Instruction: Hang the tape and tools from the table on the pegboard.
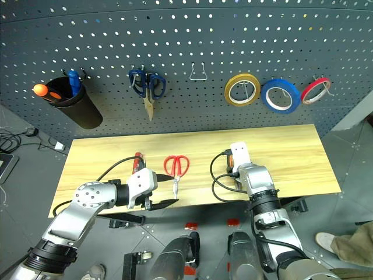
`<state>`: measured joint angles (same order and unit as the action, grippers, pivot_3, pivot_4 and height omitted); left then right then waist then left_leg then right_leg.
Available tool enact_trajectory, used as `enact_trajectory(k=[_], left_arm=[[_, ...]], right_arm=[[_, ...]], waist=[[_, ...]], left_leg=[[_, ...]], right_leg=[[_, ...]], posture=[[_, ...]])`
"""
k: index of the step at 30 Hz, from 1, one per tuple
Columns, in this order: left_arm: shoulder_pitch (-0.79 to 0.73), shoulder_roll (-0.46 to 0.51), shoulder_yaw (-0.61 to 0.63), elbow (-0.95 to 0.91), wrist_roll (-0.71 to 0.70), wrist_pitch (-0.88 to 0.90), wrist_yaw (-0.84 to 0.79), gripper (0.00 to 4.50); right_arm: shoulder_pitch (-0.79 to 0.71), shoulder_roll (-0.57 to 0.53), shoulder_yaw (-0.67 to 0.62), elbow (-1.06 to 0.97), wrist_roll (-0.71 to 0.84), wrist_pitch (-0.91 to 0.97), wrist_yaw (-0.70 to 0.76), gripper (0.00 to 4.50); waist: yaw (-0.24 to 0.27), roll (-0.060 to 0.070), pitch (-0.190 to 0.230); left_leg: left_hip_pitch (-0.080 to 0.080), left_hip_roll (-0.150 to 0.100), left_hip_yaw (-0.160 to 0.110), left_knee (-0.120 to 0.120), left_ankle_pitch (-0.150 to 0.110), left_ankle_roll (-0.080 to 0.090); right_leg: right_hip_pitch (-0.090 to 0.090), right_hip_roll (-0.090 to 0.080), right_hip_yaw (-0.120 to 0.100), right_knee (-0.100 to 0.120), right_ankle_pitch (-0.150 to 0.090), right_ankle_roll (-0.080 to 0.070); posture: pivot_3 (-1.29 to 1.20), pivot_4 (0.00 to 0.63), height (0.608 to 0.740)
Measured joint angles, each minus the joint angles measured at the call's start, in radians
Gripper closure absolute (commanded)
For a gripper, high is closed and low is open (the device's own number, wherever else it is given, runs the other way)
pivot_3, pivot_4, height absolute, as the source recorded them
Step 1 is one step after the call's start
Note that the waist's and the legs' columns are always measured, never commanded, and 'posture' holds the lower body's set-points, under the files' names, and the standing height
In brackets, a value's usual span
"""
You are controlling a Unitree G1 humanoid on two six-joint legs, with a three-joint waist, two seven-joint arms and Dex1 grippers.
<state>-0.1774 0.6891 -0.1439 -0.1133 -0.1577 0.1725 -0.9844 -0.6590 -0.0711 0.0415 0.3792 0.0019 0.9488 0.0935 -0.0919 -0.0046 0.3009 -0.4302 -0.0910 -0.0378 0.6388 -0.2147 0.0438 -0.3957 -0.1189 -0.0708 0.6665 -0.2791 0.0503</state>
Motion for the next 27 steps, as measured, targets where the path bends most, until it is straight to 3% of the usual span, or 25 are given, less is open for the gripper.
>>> enact_trajectory(k=[8, 14, 18, 23, 27], left_arm=[[0.059, -0.061, 0.129, -0.065, -0.121, 0.092, 0.088, 0.74], [0.128, -0.116, 0.261, -0.191, -0.254, 0.197, 0.193, 0.74], [0.115, -0.158, 0.317, -0.245, -0.303, 0.258, 0.299, 0.74], [0.025, -0.183, 0.35, -0.281, -0.314, 0.346, 0.441, 0.74], [0.001, -0.172, 0.348, -0.302, -0.325, 0.422, 0.485, 0.74]], right_arm=[[0.133, -0.06, 0.078, -0.484, 0.024, 0.036, 0.086, 1.77], [0.195, 0.023, 0.119, -0.815, 0.059, -0.078, 0.087, 1.77], [0.073, 0.078, 0.139, -0.79, 0.053, -0.223, 0.062, 1.77], [-0.205, 0.138, 0.116, -0.494, 0.017, -0.529, 0.003, 1.77], [-0.327, 0.146, 0.093, -0.27, -0.012, -0.74, -0.038, 1.77]], waist=[[-0.004, -0.002, -0.001], [-0.01, -0.005, -0.004], [-0.01, -0.008, -0.005], [-0.01, -0.013, -0.008], [-0.003, -0.016, -0.009]], left_leg=[[-0.004, 0.0, 0.002, 0.001, 0.0, -0.001], [-0.004, 0.0, 0.004, 0.002, 0.001, -0.003], [-0.003, 0.0, 0.003, 0.005, 0.002, -0.005], [-0.002, 0.006, 0.002, 0.007, 0.006, -0.009], [-0.002, 0.011, 0.006, 0.006, 0.007, -0.011]], right_leg=[[-0.005, 0.0, 0.002, 0.0, 0.0, 0.0], [-0.009, 0.0, 0.005, 0.007, 0.0, 0.001], [-0.011, 0.0, 0.005, 0.014, 0.0, 0.002], [-0.013, 0.007, 0.005, 0.014, 0.006, 0.0], [-0.011, 0.012, 0.007, 0.014, 0.006, -0.001]], posture=[[-0.23, 0.263, 0.74], [-0.23, 0.244, 0.74], [-0.21, 0.234, 0.74], [-0.19, 0.234, 0.74], [-0.15, 0.247, 0.74]])
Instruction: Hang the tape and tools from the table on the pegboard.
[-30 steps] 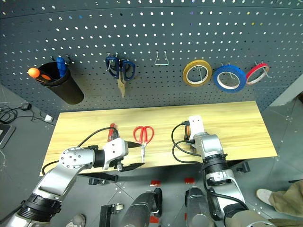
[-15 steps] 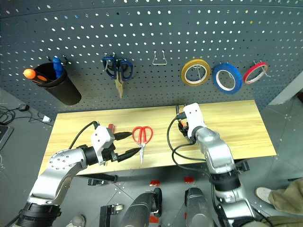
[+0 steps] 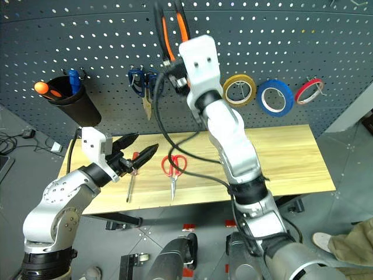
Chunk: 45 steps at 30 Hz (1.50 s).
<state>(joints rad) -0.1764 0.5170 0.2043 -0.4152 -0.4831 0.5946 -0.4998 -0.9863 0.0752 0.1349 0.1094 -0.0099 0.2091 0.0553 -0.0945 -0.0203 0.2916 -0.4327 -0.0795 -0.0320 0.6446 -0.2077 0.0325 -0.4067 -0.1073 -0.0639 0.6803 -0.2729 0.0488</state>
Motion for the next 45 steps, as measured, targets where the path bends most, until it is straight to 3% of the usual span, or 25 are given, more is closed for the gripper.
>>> enact_trajectory(k=[8, 17, 24, 35, 40, 44, 45], left_arm=[[-0.151, 0.027, -0.044, -0.002, 0.007, 0.093, 0.043, 0.74], [-0.176, 0.025, -0.084, 0.032, 0.02, 0.096, 0.047, 0.74], [-0.193, 0.025, -0.086, 0.047, 0.018, 0.096, 0.029, 0.74], [-0.192, 0.024, -0.101, 0.085, 0.037, 0.077, 0.023, 0.74], [-0.182, 0.005, -0.119, 0.112, 0.052, 0.066, 0.022, 0.74], [-0.171, -0.017, -0.12, 0.117, 0.054, 0.072, 0.042, 0.03], [-0.167, -0.023, -0.12, 0.118, 0.056, 0.077, 0.052, 0.03]], right_arm=[[-0.202, -0.026, -0.042, 0.47, -0.05, -0.364, -0.058, 1.77], [-0.297, -0.048, -0.076, 0.782, -0.084, -0.579, -0.119, 1.77], [-0.303, -0.051, -0.075, 0.929, -0.111, -0.674, -0.176, 1.77], [-0.244, -0.014, -0.08, 0.942, -0.12, -0.638, -0.209, 1.77], [-0.202, -0.012, -0.104, 0.885, -0.091, -0.56, -0.205, 0.18], [-0.123, -0.01, -0.104, 0.799, -0.083, -0.46, -0.167, 0.0], [-0.092, -0.011, -0.103, 0.755, -0.081, -0.43, -0.156, 0.0]], waist=[[0.007, -0.001, 0.002], [0.009, -0.003, 0.008], [0.011, -0.006, 0.019], [0.013, -0.005, 0.02], [0.014, -0.005, 0.02], [0.014, -0.006, 0.02], [0.014, -0.006, 0.02]], left_leg=[[0.0, 0.004, 0.006, -0.001, 0.001, -0.001], [0.0, 0.005, 0.007, -0.002, 0.001, -0.001], [0.0, 0.005, 0.007, -0.002, 0.001, -0.001], [0.0, 0.005, 0.007, -0.002, 0.001, -0.001], [0.0, 0.005, 0.007, -0.001, 0.001, -0.001], [0.0, 0.005, 0.007, -0.002, 0.001, -0.001], [-0.001, 0.005, 0.007, -0.002, 0.001, -0.001]], right_leg=[[-0.002, 0.002, 0.004, 0.0, 0.0, -0.001], [-0.003, 0.002, 0.005, -0.001, 0.0, -0.001], [-0.003, 0.002, 0.005, 0.0, 0.0, -0.002], [-0.003, 0.002, 0.005, 0.0, 0.0, -0.002], [-0.003, 0.002, 0.005, 0.0, 0.0, -0.002], [-0.003, 0.002, 0.005, 0.0, 0.0, -0.002], [-0.003, 0.002, 0.005, 0.0, 0.0, -0.002]], posture=[[-0.11, 0.29, 0.74], [-0.07, 0.32, 0.74], [-0.07, 0.329, 0.74], [-0.1, 0.322, 0.74], [-0.11, 0.313, 0.74], [-0.13, 0.309, 0.74], [-0.13, 0.308, 0.74]])
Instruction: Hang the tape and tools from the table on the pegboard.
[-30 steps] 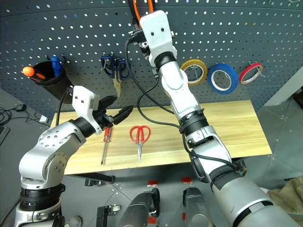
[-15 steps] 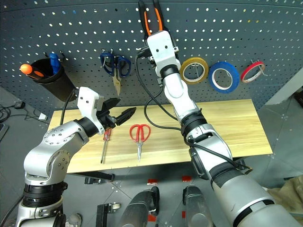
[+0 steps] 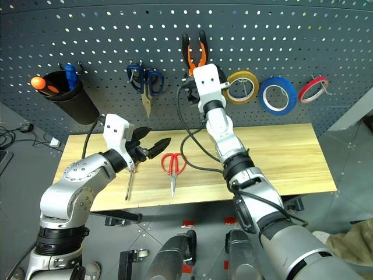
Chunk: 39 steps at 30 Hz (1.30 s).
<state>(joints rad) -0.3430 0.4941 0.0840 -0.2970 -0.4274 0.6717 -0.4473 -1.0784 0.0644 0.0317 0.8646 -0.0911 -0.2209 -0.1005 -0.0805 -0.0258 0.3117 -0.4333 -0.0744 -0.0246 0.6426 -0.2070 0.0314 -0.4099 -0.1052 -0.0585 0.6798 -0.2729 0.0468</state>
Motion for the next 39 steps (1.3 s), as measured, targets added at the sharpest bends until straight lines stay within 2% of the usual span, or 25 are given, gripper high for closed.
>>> enact_trajectory(k=[6, 8, 16, 21, 33, 36, 39], left_arm=[[0.036, -0.054, -0.001, 0.007, 0.014, 0.057, 0.085, 0.03], [0.047, -0.095, 0.001, 0.006, 0.022, 0.123, 0.156, 0.03], [0.108, -0.168, -0.061, 0.021, 0.086, 0.32, 0.306, 0.03], [0.101, -0.214, -0.12, 0.134, 0.145, 0.367, 0.348, 0.03], [-0.052, -0.338, -0.192, 0.416, 0.272, 0.262, 0.388, 0.03], [-0.061, -0.343, -0.196, 0.445, 0.286, 0.264, 0.386, 0.6], [-0.061, -0.368, -0.15, 0.456, 0.284, 0.288, 0.39, 1.56]], right_arm=[[0.255, -0.026, 0.028, -0.437, 0.063, 0.26, 0.147, 0.0], [0.424, -0.073, 0.075, -0.694, 0.123, 0.419, 0.262, 0.0], [0.763, -0.282, 0.149, -1.194, 0.332, 0.892, 0.51, 0.0], [0.791, -0.316, 0.149, -1.286, 0.42, 1.04, 0.552, 0.0], [0.782, -0.304, 0.148, -1.3, 0.479, 1.109, 0.572, 0.0], [0.773, -0.306, 0.145, -1.298, 0.505, 1.126, 0.576, 0.0], [0.754, -0.322, 0.144, -1.289, 0.518, 1.135, 0.59, 0.0]], waist=[[0.0, 0.0, 0.0], [0.005, -0.001, -0.001], [0.003, -0.001, -0.001], [0.001, -0.002, -0.001], [0.009, -0.004, -0.008], [0.009, -0.004, -0.012], [0.008, -0.003, -0.02]], left_leg=[[0.0, 0.0, 0.0, -0.001, 0.0, 0.0], [0.0, 0.0, 0.0, 0.0, -0.001, 0.001], [0.0, 0.0, -0.001, 0.0, -0.004, 0.005], [0.0, 0.001, -0.002, 0.001, -0.004, 0.005], [0.0, 0.0, -0.002, 0.002, -0.004, 0.005], [0.001, 0.0, -0.002, 0.002, -0.004, 0.005], [0.001, 0.0, -0.002, 0.003, -0.004, 0.005]], right_leg=[[0.0, 0.0, 0.0, -0.001, 0.0, 0.0], [0.0, 0.0, 0.0, -0.002, 0.0, 0.0], [0.0, 0.0, 0.0, 0.0, 0.0, 0.001], [0.0, 0.001, -0.001, 0.0, 0.0, 0.0], [0.002, 0.0, -0.003, 0.0, 0.001, 0.001], [0.003, -0.001, -0.003, 0.0, 0.001, 0.001], [0.003, -0.001, -0.003, 0.0, 0.001, 0.001]], posture=[[-0.15, 0.301, 0.74], [-0.15, 0.301, 0.74], [-0.18, 0.294, 0.74], [-0.2, 0.287, 0.74], [-0.22, 0.271, 0.74], [-0.24, 0.265, 0.74], [-0.24, 0.26, 0.74]])
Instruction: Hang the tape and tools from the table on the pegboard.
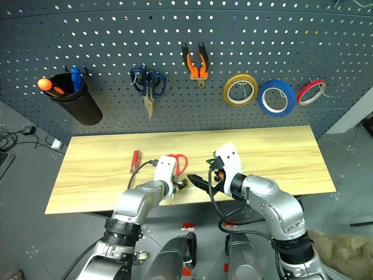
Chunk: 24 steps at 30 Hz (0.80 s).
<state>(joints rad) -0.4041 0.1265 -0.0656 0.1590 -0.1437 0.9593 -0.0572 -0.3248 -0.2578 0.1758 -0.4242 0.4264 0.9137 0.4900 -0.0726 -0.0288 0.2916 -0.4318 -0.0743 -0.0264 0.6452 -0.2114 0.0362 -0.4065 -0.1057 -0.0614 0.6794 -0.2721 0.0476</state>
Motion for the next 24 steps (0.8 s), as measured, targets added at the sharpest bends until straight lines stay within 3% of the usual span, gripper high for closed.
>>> enact_trajectory(k=[8, 9, 16, 24], left_arm=[[0.005, -0.053, 0.118, 0.01, -0.005, 0.049, 0.028, 4.06], [0.004, -0.052, 0.125, 0.013, -0.007, 0.049, 0.026, 4.2], [0.005, -0.033, 0.144, 0.033, -0.011, 0.023, -0.006, 4.2], [0.168, 0.031, 0.05, -0.127, 0.043, -0.218, -0.067, 4.2]], right_arm=[[-0.011, -0.019, -0.018, 0.03, 0.043, 0.032, 0.03, 0.0], [-0.011, -0.02, -0.017, 0.03, 0.049, 0.033, 0.033, 0.0], [-0.005, -0.028, -0.01, 0.027, 0.065, 0.034, 0.034, 0.0], [0.004, -0.059, 0.02, -0.015, 0.058, -0.008, 0.033, 0.0]], waist=[[-0.002, 0.0, -0.017], [-0.002, 0.0, -0.018], [-0.009, 0.003, -0.028], [-0.012, 0.003, -0.029]], left_leg=[[0.001, 0.0, 0.0, 0.0, 0.0, 0.0], [0.001, 0.0, 0.0, 0.0, 0.0, 0.0], [0.001, 0.0, 0.0, 0.0, 0.0, 0.0], [0.0, 0.0, 0.0, -0.001, 0.0, 0.0]], right_leg=[[0.001, 0.0, -0.001, 0.0, 0.0, 0.0], [0.001, 0.0, -0.001, 0.0, 0.0, 0.0], [0.002, 0.0, -0.001, 0.0, 0.0, 0.0], [0.0, 0.0, 0.0, -0.001, 0.0, 0.0]], posture=[[-0.25, 0.243, 0.74], [-0.25, 0.243, 0.74], [-0.26, 0.234, 0.74], [-0.25, 0.227, 0.74]])
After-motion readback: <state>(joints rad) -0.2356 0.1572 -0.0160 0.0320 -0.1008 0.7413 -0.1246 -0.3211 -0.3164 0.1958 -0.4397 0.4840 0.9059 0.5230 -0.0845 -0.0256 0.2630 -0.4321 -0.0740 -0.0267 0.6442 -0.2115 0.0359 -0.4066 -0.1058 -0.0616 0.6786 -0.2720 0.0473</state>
